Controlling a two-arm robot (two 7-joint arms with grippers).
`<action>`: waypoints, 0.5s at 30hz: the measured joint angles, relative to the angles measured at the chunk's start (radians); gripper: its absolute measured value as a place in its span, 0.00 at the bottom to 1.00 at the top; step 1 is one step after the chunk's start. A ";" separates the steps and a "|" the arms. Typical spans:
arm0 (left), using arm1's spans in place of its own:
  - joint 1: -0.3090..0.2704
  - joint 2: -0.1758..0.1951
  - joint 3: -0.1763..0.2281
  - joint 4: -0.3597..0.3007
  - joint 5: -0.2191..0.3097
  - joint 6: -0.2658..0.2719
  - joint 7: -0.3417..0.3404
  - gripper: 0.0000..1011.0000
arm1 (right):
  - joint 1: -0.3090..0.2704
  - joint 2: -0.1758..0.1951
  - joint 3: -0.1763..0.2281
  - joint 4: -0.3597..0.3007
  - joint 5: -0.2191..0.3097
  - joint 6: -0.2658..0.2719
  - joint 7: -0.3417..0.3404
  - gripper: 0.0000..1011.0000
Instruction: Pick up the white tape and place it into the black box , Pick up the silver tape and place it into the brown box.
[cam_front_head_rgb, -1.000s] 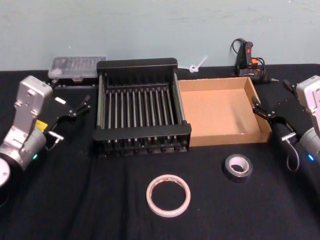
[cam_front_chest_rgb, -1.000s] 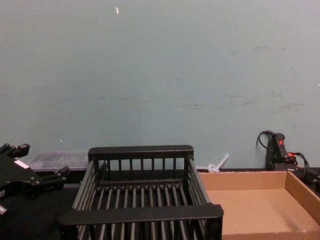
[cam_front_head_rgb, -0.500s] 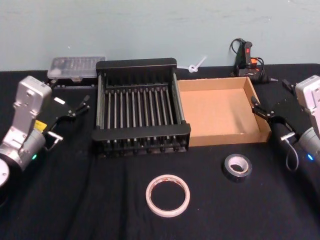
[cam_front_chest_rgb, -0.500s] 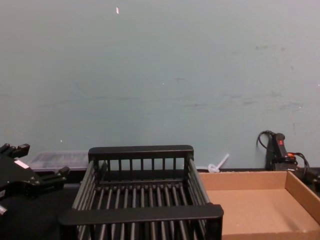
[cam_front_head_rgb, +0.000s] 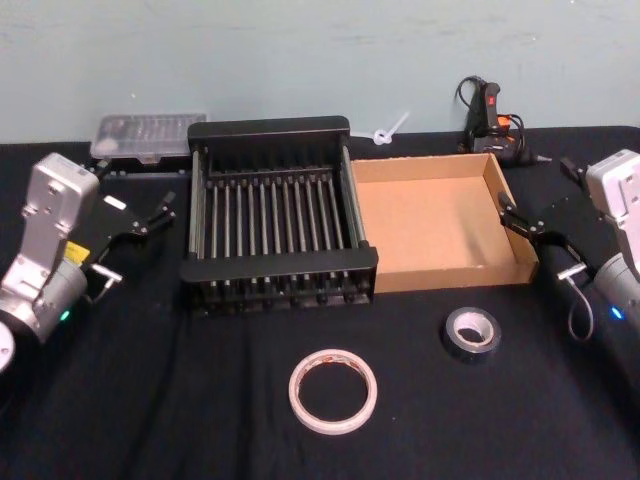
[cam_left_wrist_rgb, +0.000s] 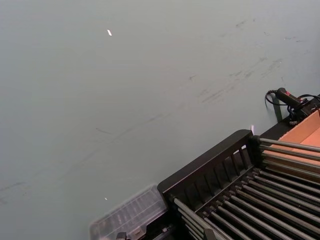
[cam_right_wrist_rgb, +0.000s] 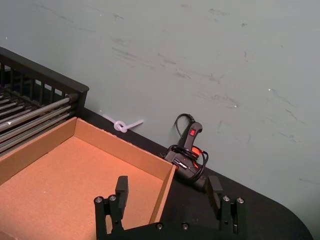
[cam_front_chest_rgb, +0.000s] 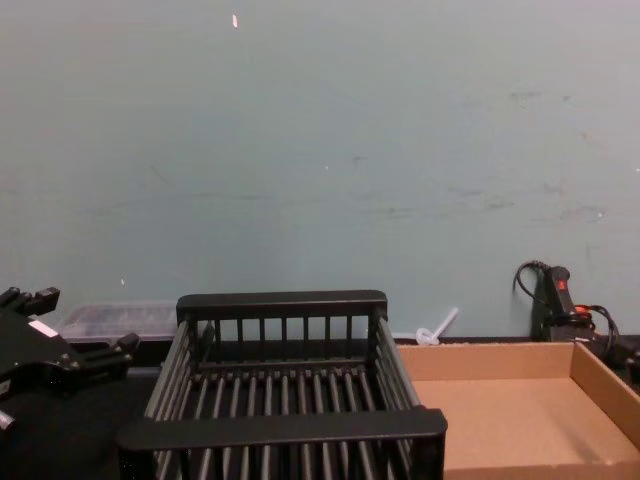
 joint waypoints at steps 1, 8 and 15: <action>0.000 0.000 0.000 0.000 0.000 0.000 0.000 0.99 | 0.000 0.000 0.000 0.000 0.000 0.000 0.000 0.99; 0.000 0.000 0.000 0.000 0.000 0.000 0.000 0.99 | 0.000 0.000 0.000 0.000 0.000 0.000 0.000 0.99; 0.000 0.000 0.000 0.000 0.000 0.000 0.000 0.99 | -0.003 -0.006 0.009 0.000 0.000 -0.002 0.009 0.99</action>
